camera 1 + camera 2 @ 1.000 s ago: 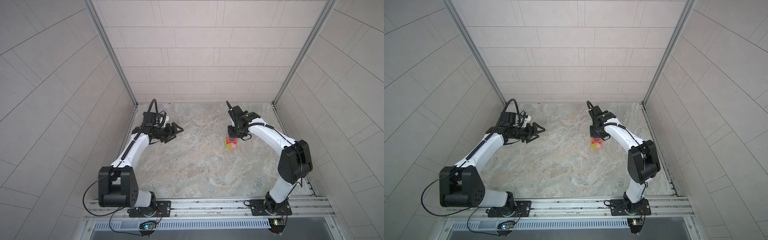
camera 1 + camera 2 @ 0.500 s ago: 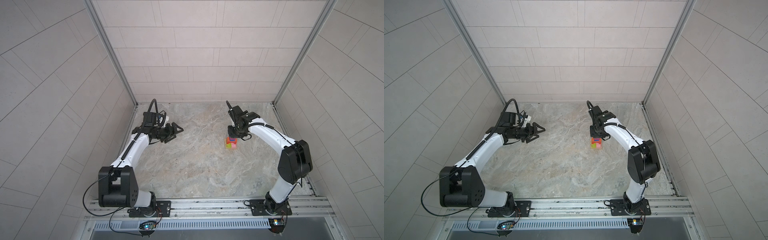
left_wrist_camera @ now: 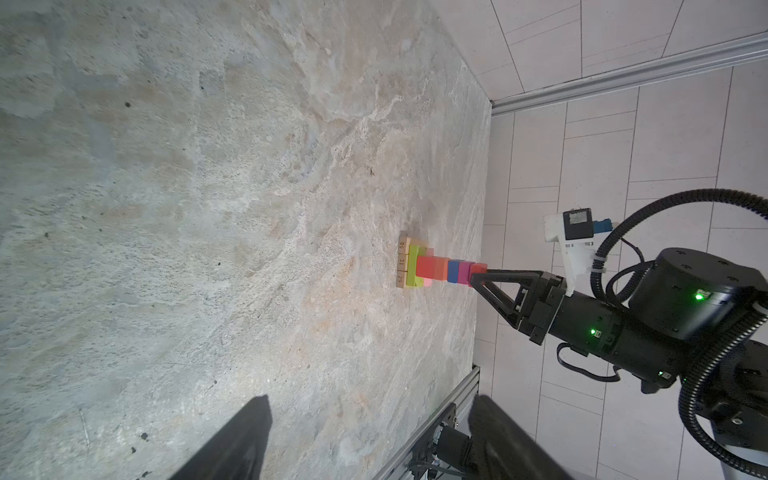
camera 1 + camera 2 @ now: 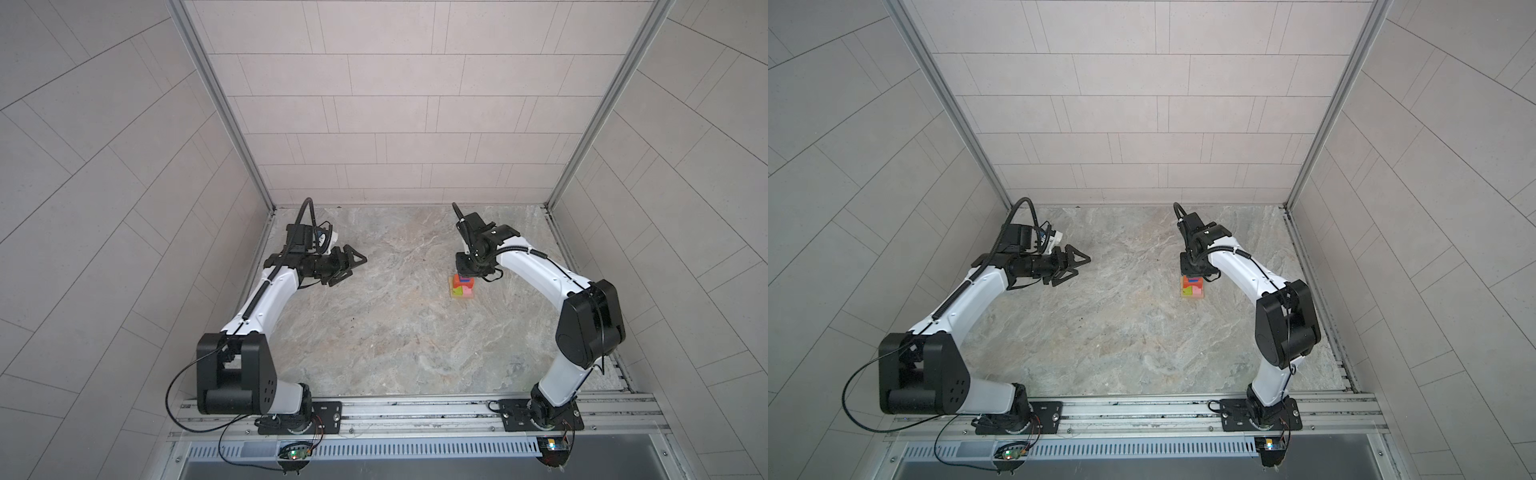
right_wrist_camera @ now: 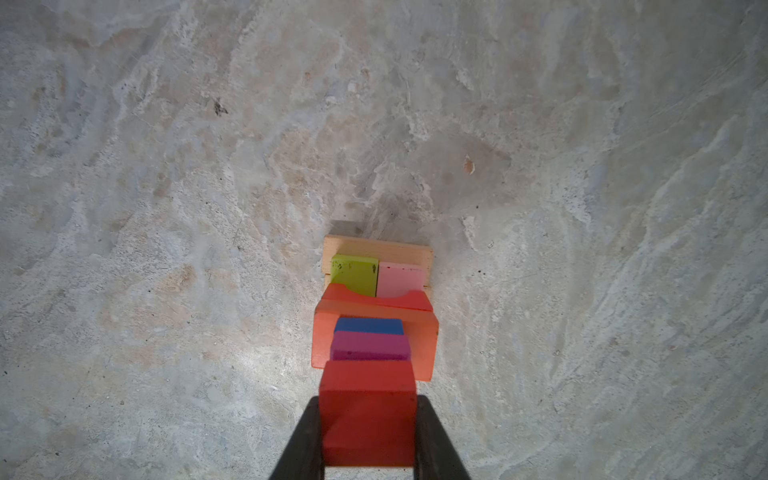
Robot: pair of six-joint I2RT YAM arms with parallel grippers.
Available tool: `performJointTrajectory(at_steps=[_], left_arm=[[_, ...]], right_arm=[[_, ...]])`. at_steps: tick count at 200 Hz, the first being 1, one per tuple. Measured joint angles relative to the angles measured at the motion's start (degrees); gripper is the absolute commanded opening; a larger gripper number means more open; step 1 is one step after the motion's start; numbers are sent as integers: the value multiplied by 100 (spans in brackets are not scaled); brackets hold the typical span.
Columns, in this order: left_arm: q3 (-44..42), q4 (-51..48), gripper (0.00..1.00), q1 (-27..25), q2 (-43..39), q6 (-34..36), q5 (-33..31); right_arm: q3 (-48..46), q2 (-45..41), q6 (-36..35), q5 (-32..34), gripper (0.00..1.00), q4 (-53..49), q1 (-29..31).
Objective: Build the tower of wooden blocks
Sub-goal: 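Lower the red cube onto the magenta cube and open the right gripper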
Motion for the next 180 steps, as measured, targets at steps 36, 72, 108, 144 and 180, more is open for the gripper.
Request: performJointTrajectory(at_steps=[36, 72, 108, 144, 180], left_arm=[[0, 4, 82, 0, 0, 0, 2], [0, 9, 82, 0, 0, 0, 0], [0, 9, 82, 0, 0, 0, 0], [0, 11, 82, 0, 0, 0, 0], [0, 11, 82, 0, 0, 0, 0]], right_arm=[[0, 0, 0, 0, 33, 0, 0], [0, 33, 2, -2, 38, 0, 0], [2, 155, -4, -26, 41, -2, 0], [33, 164, -4, -28, 46, -4, 0], [94, 164, -2, -24, 54, -24, 0]])
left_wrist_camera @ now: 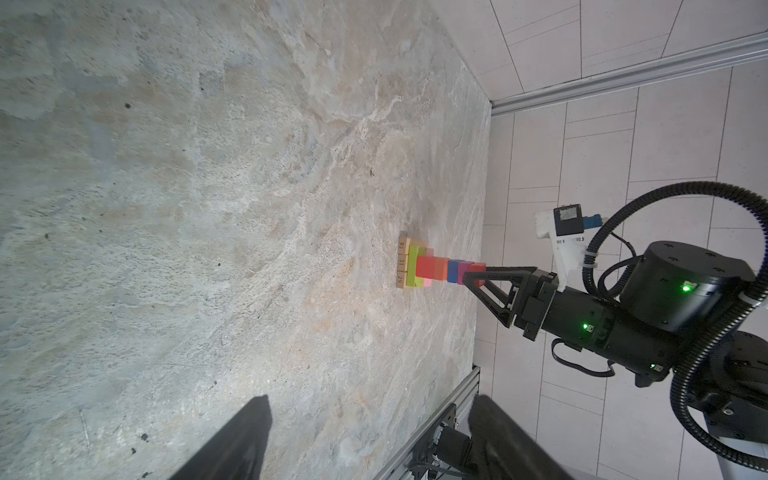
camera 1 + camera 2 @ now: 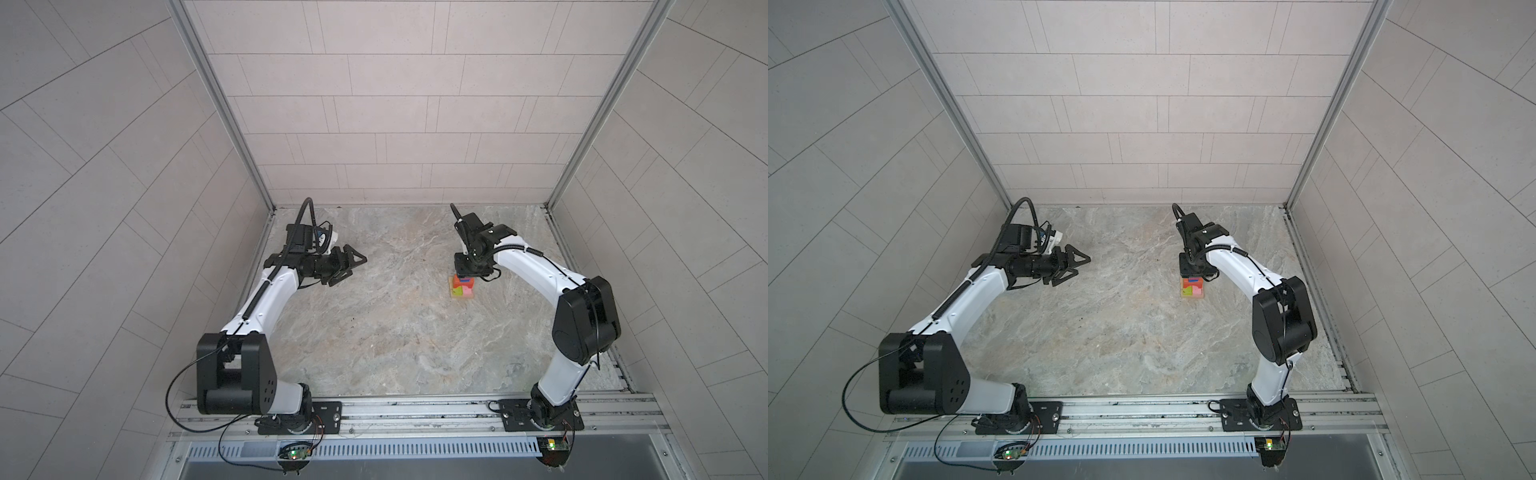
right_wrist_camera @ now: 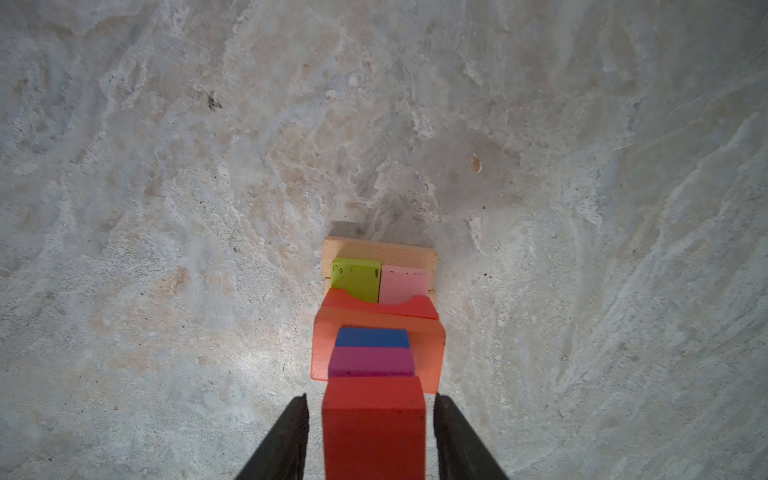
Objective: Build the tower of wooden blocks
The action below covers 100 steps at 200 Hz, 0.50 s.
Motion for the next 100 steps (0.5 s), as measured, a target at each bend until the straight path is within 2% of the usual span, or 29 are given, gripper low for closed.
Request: performJointTrajectory(at_steps=[55, 100], left_arm=[[0, 0, 82, 0, 0, 0, 0], [0, 0, 82, 0, 0, 9, -28]], right_arm=[[85, -4, -31, 24, 69, -37, 0], [107, -197, -68, 118, 73, -66, 0]])
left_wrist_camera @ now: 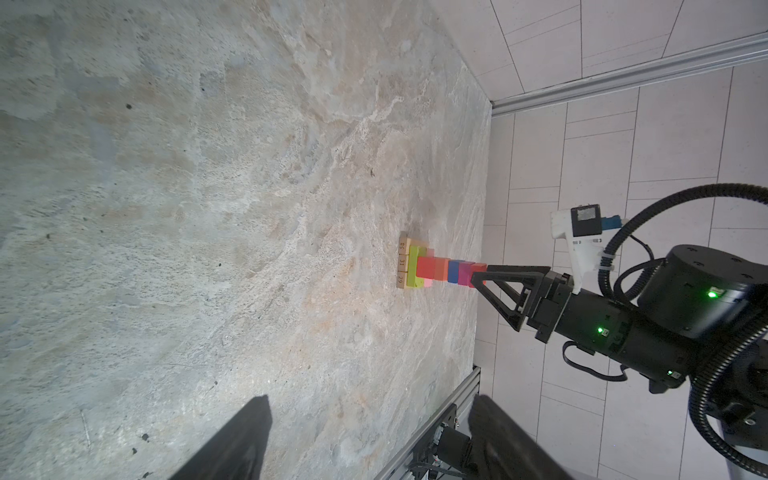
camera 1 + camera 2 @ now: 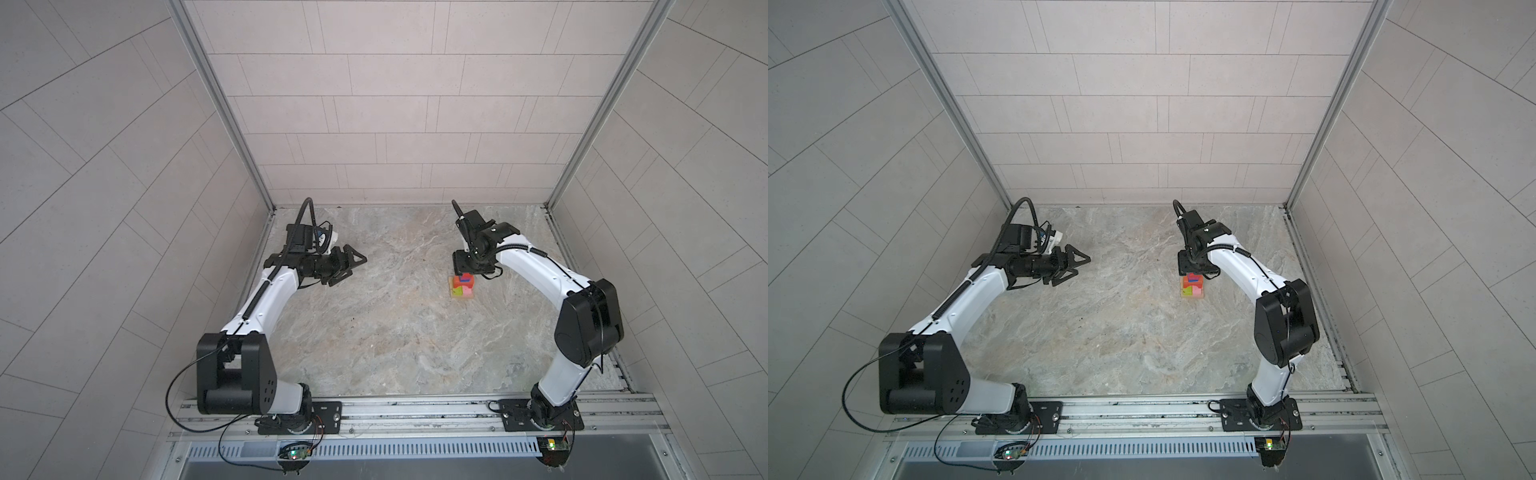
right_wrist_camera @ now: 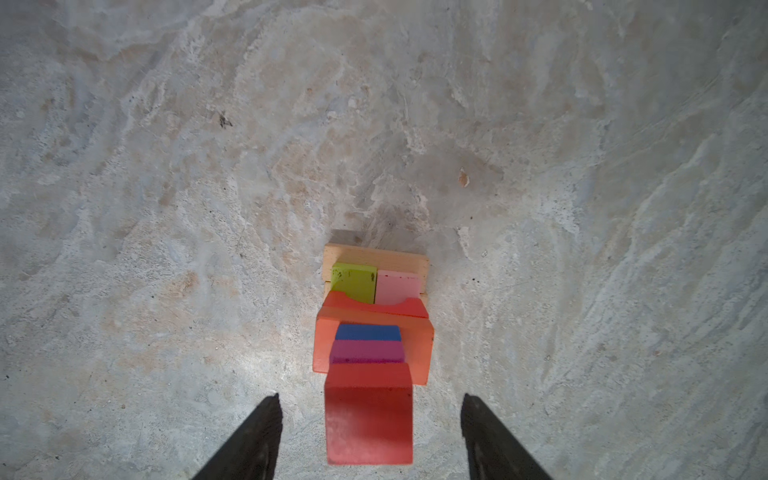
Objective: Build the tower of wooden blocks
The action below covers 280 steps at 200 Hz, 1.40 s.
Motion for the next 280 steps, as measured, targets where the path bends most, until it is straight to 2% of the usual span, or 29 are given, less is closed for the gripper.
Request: performJointTrajectory(at_steps=[57, 103, 137, 177, 199, 217, 252, 280], left_arm=[[-2, 76, 83, -35, 0, 11, -13], [-2, 153, 83, -61, 11, 39, -68], [-2, 177, 86, -76, 9, 273, -413], [-120, 490, 90, -92, -221, 448, -1266], [-190, 855, 90, -92, -293, 498, -1775], [-339, 1220, 94, -92, -321, 734, -2326], [-1521, 2310, 100, -90, -767, 1292, -3786], [-2531, 3346, 100, -24, -940, 1878, -4686]], right_arm=[[-31, -859, -177, 229, 92, 98, 0], [-697, -1779, -444, 564, 100, 625, -11], [-1456, -2514, -651, 951, 100, 1174, -140], [-1902, -2743, -796, 1558, 100, 1733, -636], [-2503, -2763, -754, 1906, 100, 2251, -916], [-3119, -2868, -684, 2140, 100, 2763, -1091], [-4358, -3123, -691, 2658, 100, 4210, -1233], [-5007, -3073, -931, 2968, 100, 5353, -1250]])
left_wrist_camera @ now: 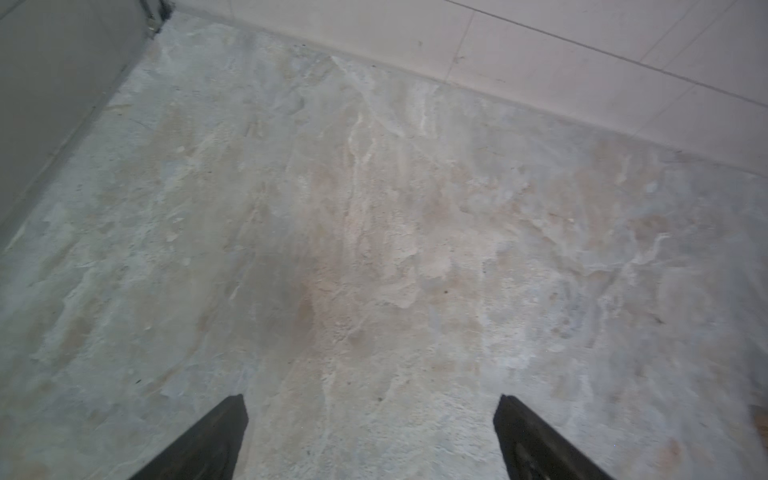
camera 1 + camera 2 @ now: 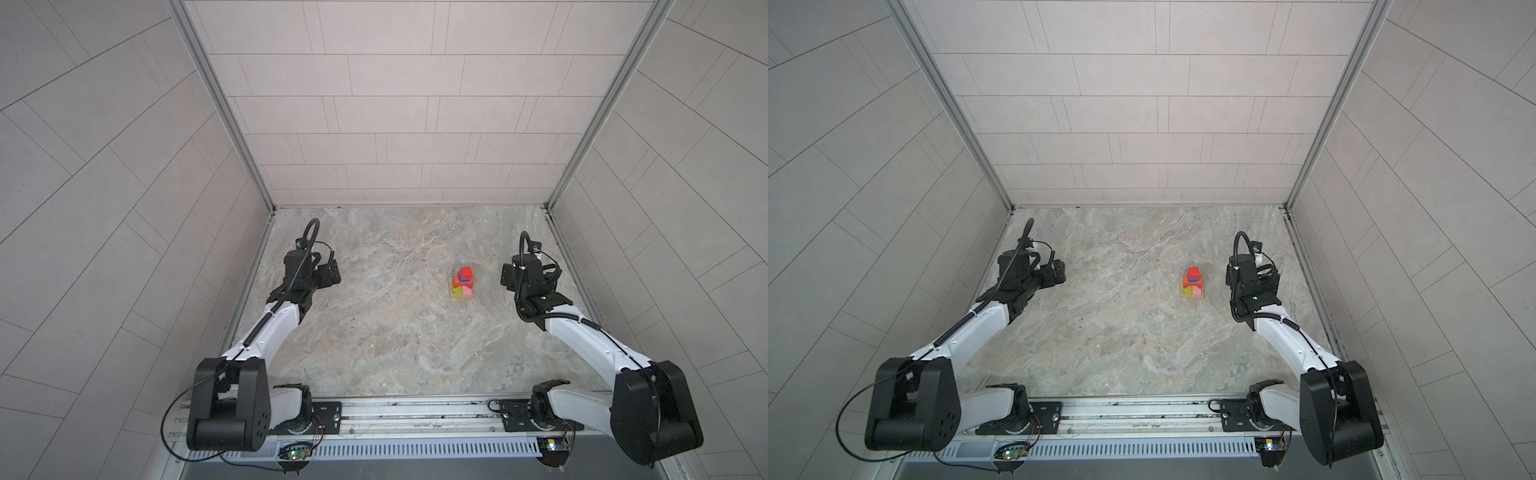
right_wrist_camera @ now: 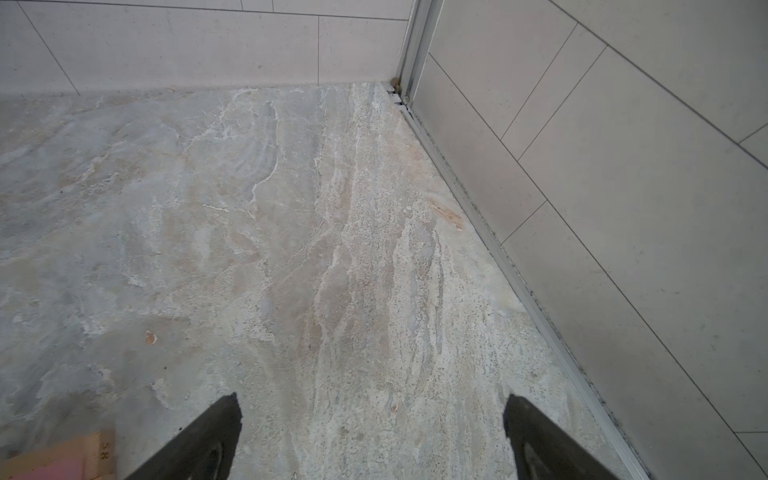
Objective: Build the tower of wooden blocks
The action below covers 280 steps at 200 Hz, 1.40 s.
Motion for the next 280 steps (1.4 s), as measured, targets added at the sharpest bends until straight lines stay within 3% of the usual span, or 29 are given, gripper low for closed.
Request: performJointTrajectory(at_steps=[28, 71, 99, 131, 164, 220, 280], left_arm=[[-295, 656, 100, 133, 184, 518, -391], [-732, 2149, 98, 223, 901, 739, -177], [-804, 2461, 100, 181, 1189, 935, -190], [-1276, 3993, 100, 173, 1703, 1036, -184], [-1338, 4094, 100, 173, 1867, 1102, -157], [-1292, 4415, 100, 173, 1884, 1073, -476], [-1292, 4476, 100, 155, 1884, 1073, -570]], right_arm=[[-269, 321, -170, 245, 100, 927, -11], [-874, 743, -492, 369, 100, 2234, -11], [-1233, 848, -743, 424, 100, 3058, -11], [-1875, 1132, -1043, 485, 100, 4597, -11], [-2236, 1738, -1246, 492, 100, 5751, -9], [-933, 1987, -1300, 192, 99, 4887, -177], [-1106, 1991, -1333, -208, 100, 4728, -214]])
